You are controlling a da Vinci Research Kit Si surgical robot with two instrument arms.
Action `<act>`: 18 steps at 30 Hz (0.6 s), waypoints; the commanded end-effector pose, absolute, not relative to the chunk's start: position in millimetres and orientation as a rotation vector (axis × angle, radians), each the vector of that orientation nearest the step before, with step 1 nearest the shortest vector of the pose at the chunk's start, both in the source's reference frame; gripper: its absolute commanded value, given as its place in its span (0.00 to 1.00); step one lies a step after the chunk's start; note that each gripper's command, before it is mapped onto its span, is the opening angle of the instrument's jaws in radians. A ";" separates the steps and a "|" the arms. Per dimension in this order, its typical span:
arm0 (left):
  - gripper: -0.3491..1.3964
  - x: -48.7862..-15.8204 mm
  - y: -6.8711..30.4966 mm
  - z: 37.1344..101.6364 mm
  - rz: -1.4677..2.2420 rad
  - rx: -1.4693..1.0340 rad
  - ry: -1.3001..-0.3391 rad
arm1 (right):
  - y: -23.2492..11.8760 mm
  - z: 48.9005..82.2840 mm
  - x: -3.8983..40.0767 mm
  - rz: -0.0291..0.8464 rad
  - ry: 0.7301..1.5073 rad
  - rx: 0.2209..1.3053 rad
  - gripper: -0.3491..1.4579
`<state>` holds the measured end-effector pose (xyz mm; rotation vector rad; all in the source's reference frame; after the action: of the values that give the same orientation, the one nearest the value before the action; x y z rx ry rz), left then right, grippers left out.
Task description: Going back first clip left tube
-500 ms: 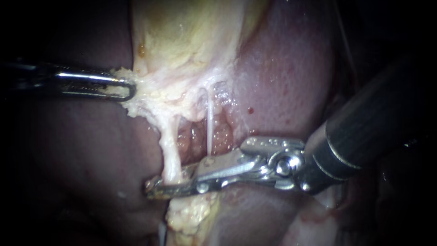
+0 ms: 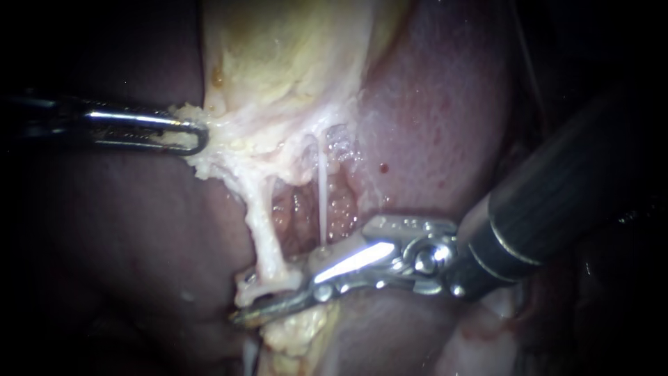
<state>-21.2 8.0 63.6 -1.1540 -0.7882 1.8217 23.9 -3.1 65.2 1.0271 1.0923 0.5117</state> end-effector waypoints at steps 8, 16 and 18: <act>0.00 -21.2 8.0 63.6 1.822 -1.154 -0.788 | -2.3 68.4 23.8 0.447 1.162 0.881 0.45; 0.00 -21.1 8.0 63.5 1.822 -1.154 -0.789 | -1.0 69.9 22.9 0.410 1.220 0.644 0.47; 0.00 -21.1 8.0 63.5 1.822 -1.154 -0.790 | -1.2 69.8 22.4 0.390 1.228 0.617 0.47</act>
<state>-21.1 8.0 63.5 -1.1536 -0.7887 1.8215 22.0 -1.3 69.8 0.5976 1.2323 0.3775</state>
